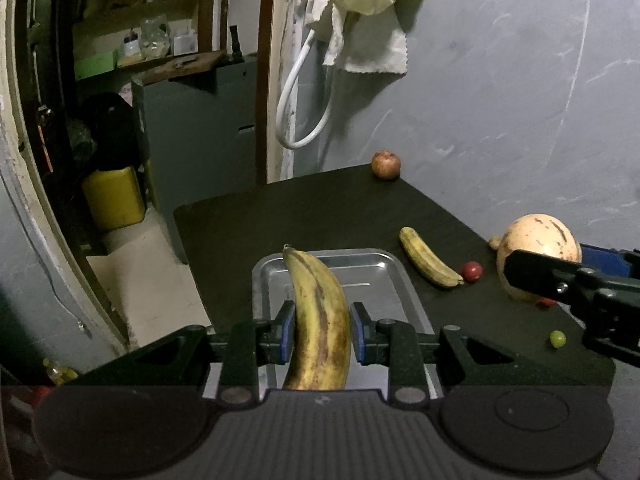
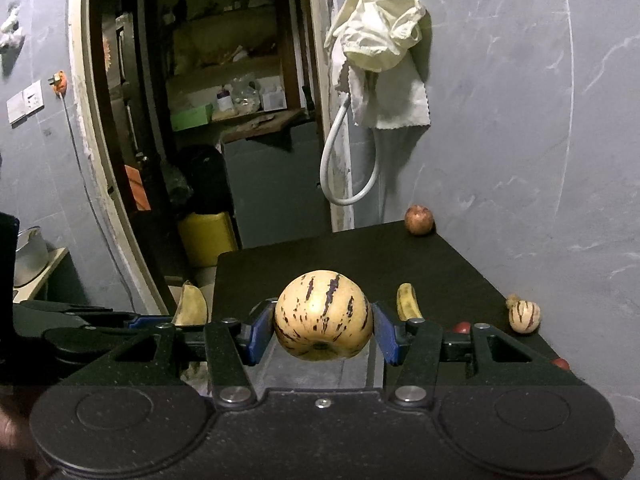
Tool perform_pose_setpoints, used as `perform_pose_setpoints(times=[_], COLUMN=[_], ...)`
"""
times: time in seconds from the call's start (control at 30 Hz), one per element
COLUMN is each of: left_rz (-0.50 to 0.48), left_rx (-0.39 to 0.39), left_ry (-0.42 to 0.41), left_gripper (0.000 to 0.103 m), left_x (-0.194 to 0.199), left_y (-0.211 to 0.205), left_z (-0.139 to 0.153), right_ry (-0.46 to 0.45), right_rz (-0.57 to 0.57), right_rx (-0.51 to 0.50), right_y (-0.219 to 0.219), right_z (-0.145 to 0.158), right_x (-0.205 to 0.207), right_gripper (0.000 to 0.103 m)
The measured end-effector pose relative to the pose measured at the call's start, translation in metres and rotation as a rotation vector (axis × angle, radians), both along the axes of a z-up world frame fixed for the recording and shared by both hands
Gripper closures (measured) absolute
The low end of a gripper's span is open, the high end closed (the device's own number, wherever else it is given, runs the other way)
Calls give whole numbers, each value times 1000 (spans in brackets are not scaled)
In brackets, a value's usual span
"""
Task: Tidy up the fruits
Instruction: 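Lift and carry the banana and melon over the metal tray with both tools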
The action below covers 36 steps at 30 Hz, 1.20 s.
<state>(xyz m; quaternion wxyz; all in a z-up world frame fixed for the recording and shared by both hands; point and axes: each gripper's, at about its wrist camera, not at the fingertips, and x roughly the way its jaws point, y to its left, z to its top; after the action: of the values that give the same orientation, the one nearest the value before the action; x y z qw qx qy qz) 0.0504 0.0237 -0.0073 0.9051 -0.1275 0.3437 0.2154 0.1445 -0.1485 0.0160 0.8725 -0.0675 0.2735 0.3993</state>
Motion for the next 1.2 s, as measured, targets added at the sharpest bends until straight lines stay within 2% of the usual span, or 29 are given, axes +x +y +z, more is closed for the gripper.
perform_pose_setpoints(times=[0.4,0.77,1.03,1.2], left_rz=[-38,-71,-90,-89], left_rx=[-68,-117,-113,-139], left_ry=[40,121,150,154], left_gripper=[73,73,72,72], left_x=[63,102,116,120], left_y=[57,100,105,111], left_z=[-47,-106,-123,-127], right_ry=[51,132,171,174], right_rz=[-36,-39,-49,-30], right_rx=[-105,-224,-275,-303], right_y=[50,118,136,139], right_z=[-40,-117,-147,-158], right_x=[51,113,134,137], right_gripper=[48,48,48,48])
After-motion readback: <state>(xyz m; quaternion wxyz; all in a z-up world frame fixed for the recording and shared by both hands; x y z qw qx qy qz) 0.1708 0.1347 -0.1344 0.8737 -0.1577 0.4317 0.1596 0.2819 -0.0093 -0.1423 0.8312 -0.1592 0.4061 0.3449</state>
